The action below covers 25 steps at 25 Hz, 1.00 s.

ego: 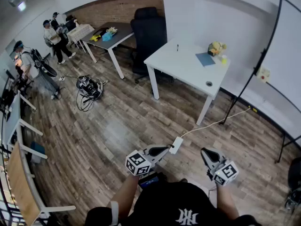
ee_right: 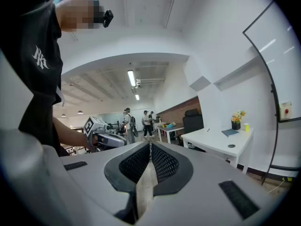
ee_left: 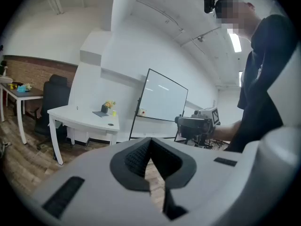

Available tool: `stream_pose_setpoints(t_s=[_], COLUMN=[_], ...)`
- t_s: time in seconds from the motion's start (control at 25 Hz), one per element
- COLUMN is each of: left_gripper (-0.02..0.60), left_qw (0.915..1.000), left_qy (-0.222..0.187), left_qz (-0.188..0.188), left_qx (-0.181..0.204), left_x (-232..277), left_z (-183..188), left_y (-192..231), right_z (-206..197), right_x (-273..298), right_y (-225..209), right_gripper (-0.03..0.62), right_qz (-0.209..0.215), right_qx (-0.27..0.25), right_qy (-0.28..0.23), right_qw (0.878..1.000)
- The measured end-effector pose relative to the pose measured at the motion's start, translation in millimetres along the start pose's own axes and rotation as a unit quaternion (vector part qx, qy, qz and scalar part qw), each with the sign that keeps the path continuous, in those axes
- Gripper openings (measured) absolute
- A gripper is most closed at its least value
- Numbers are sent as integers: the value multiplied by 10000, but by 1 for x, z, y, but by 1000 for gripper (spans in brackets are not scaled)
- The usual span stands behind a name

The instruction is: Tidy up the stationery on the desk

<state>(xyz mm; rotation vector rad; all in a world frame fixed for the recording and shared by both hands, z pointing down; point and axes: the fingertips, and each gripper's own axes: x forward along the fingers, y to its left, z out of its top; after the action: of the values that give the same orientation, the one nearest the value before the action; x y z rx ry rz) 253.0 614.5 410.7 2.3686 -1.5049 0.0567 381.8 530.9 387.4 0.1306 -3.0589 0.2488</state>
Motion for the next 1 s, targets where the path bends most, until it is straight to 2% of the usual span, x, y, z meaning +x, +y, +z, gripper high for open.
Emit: stream_pose_setpoints(t_s=[0.32,0.68,1.0], left_gripper=[2,2,2], left_qw=[9999,9999,9996], left_qy=[-145,-124,-207], left_qz=[22,-50,121], left_qx=[-66,16,178], left_x=[5,38,42], left_z=[11,27,53], left_y=[-15,-23,-23], right_z=[7,25,34], right_x=[-6,-27,-50], right_y=[0,-34,-54], right_gripper=[41,41,41], right_qz=[76,-126,-288], right_qx=[15,160,65], right_qy=[-53,-258,-270], right_qw=[10000,9995,9992])
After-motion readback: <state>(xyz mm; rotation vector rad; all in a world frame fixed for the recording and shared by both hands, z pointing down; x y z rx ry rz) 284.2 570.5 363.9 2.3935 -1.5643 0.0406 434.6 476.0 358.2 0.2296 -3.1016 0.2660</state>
